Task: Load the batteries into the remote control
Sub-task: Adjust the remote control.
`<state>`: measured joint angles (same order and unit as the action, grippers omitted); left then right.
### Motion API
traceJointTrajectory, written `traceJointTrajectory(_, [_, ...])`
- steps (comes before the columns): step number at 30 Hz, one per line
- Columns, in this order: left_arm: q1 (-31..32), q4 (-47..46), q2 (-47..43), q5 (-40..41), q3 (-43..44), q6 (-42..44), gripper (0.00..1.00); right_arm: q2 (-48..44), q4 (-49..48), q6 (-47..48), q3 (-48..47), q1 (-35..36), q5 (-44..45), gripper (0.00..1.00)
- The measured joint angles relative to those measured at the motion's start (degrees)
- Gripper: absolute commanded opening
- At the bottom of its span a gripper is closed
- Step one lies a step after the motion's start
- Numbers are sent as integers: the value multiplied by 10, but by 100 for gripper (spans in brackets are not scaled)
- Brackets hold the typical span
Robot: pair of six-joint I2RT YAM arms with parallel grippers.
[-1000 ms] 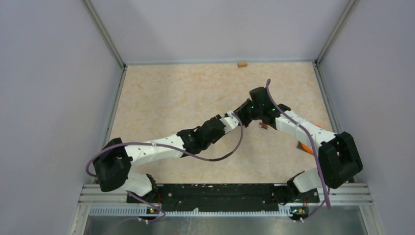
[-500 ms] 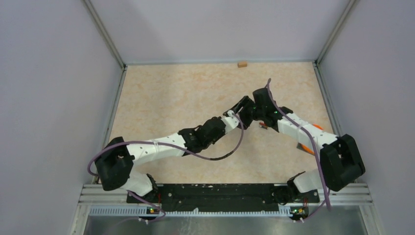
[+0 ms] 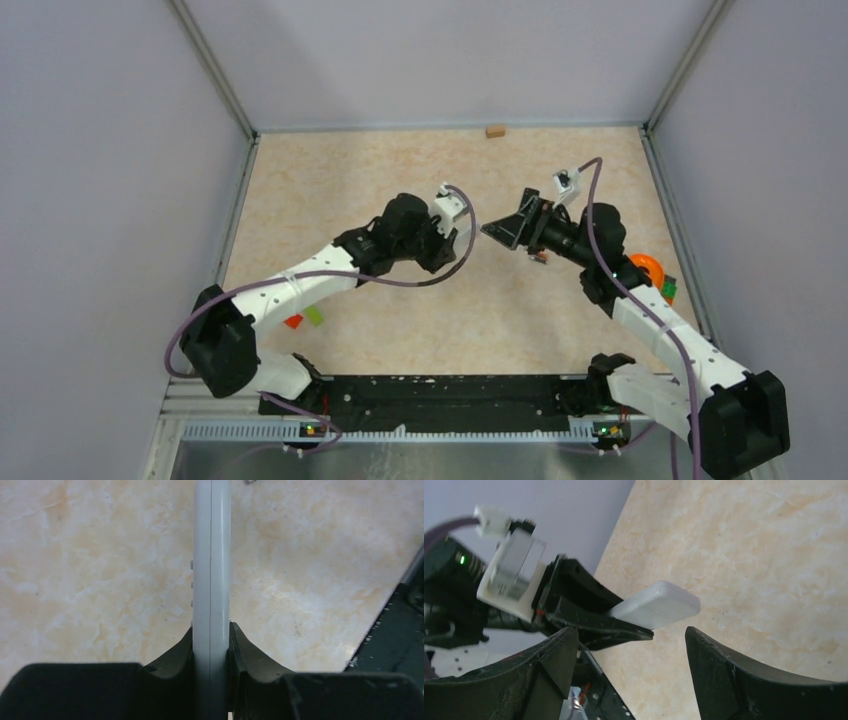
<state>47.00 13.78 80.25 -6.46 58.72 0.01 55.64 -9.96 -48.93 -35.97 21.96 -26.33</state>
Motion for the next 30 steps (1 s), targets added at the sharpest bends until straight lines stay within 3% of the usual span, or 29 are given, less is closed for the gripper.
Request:
traceJointTrajectory(4, [-41, 17, -8, -122, 10, -26, 0, -14, 0, 127, -7, 0, -59, 80])
traceJointTrajectory(11, [-45, 59, -26, -305, 25, -28, 0, -18, 16, 271, -16, 0, -159, 79])
traceJointTrajectory(23, [-56, 112, -25, -438, 41, 17, 3, 38, 72, 360, -70, 4, -375, 57])
traceJointTrajectory(28, [-56, 122, -25, -459, 45, 31, 6, 53, 130, 398, -91, 16, -410, 39])
traceJointTrajectory(30, [-56, 125, -25, -464, 45, 32, 13, 60, 143, 406, -94, 24, -412, 16])
